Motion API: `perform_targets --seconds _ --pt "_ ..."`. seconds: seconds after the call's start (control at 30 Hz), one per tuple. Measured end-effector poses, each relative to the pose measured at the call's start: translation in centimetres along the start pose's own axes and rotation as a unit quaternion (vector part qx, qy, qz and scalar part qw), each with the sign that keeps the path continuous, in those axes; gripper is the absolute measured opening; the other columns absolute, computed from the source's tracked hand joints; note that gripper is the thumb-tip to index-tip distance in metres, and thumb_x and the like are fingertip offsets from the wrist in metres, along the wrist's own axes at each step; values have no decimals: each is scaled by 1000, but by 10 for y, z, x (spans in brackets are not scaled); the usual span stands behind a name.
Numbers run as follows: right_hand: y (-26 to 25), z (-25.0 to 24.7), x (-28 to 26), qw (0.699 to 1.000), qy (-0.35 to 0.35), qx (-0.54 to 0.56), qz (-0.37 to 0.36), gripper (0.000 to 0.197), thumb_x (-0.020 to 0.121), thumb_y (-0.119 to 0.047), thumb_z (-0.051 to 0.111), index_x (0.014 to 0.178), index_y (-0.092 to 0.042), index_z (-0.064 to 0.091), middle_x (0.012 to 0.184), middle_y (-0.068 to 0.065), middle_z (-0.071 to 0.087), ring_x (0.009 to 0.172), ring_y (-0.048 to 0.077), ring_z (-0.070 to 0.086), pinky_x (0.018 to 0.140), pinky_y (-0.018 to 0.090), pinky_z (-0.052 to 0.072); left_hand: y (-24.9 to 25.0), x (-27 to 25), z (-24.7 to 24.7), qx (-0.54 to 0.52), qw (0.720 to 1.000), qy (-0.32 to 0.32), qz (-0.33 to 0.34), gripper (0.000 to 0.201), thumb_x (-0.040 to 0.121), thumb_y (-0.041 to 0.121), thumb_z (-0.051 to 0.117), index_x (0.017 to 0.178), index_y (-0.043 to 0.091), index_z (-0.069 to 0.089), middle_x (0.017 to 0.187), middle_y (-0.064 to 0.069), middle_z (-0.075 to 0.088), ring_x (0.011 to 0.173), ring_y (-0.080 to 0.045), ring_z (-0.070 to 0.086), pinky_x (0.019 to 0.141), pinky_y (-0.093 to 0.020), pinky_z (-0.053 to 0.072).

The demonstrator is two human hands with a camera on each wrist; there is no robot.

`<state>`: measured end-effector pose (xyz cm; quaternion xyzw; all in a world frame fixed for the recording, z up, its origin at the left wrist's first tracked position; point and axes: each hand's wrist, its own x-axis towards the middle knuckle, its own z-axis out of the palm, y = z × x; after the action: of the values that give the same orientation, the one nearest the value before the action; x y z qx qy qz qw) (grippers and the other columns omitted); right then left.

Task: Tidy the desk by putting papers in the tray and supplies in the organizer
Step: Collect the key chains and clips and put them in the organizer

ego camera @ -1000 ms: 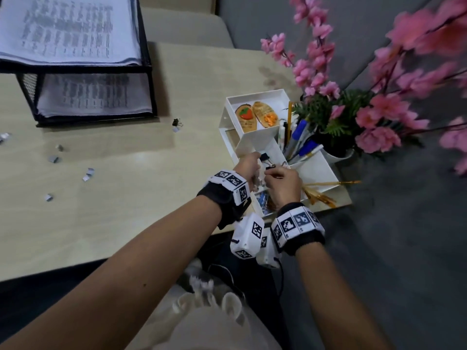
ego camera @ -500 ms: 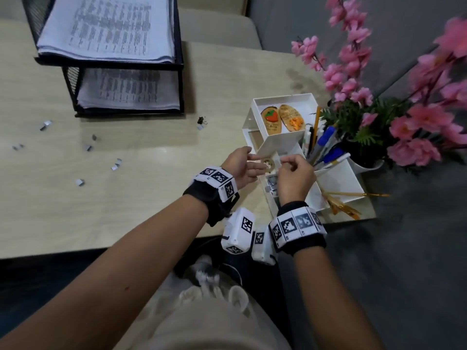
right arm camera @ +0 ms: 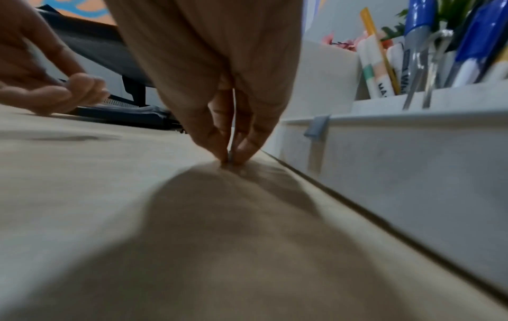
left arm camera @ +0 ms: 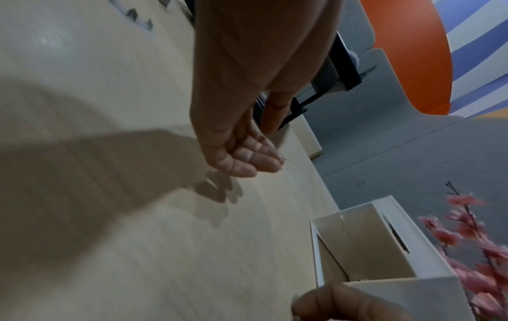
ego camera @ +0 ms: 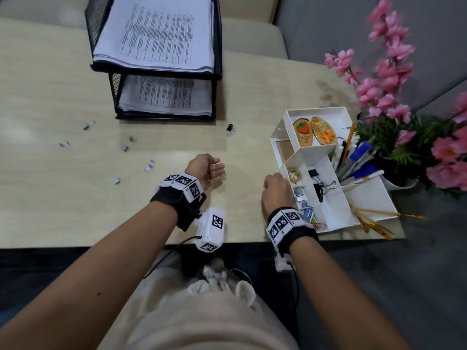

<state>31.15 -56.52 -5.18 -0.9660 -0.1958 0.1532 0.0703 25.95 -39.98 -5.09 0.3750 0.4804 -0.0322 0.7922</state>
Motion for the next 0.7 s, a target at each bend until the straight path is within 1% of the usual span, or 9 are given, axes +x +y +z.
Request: perform_targets --seconds 0.07,0.13,0.23,0.3,0.33,0.4,0.5,0.6,0.7 --pt "-3 2 -1 998 6 58 19 23 85 8 45 98 2 63 115 19 56 107 33 54 84 34 42 -5 2 0 -11 1000 -19 -19 22 92 10 32 75 11 46 49 2 55 47 -12 51 45 -21 42" --pt "-12 -1 -5 985 35 166 29 20 80 8 48 89 3 66 105 19 62 98 30 57 82 31 45 -12 2 5 -7 998 -42 -41 24 93 10 28 76 10 45 60 -1 47 55 -14 42 50 -20 34" --pt "-29 -14 -17 957 53 284 -1 17 77 7 53 85 1 67 85 13 67 77 18 55 68 16 44 -24 0 18 30 995 -71 -69 38 98 20 25 77 6 52 44 -3 61 56 -15 56 54 -23 45" --pt "-30 -23 -22 950 50 308 -10 16 77 5 58 89 0 67 84 10 65 74 15 53 56 7 39 -29 -2 28 27 991 -97 -89 44 100 24 24 75 3 54 38 -5 59 55 -15 55 45 -19 49" --pt "-26 -26 -24 950 62 307 -1 17 78 5 58 91 1 67 89 12 66 76 16 54 57 7 39 -31 -2 32 24 990 -101 -97 45 100 23 24 72 3 53 36 -5 57 49 -14 55 39 -14 47" --pt "-8 -29 -23 954 105 278 48 19 80 4 56 96 1 66 100 15 66 87 23 59 71 15 40 -34 -3 40 31 988 -102 -108 43 99 21 25 66 7 48 32 -2 52 28 -9 48 31 -7 35" --pt "23 -26 -25 968 122 188 113 24 81 3 54 103 0 63 112 18 61 105 31 56 88 31 44 -38 -5 48 58 986 -107 -111 39 97 18 26 62 13 41 29 3 43 20 -6 35 32 -5 23" --pt "42 -18 -25 980 77 138 124 26 81 9 49 103 1 60 112 20 60 107 34 54 86 36 45 -42 -7 50 61 987 -102 -105 36 97 14 26 65 12 43 36 3 43 21 -5 35 32 -5 25" --pt "53 -15 -23 967 87 187 151 21 83 9 45 87 -4 61 104 17 65 93 29 55 76 28 43 -45 -10 50 39 989 -99 -104 33 97 11 26 68 10 43 61 -2 38 28 -7 39 32 -7 31"
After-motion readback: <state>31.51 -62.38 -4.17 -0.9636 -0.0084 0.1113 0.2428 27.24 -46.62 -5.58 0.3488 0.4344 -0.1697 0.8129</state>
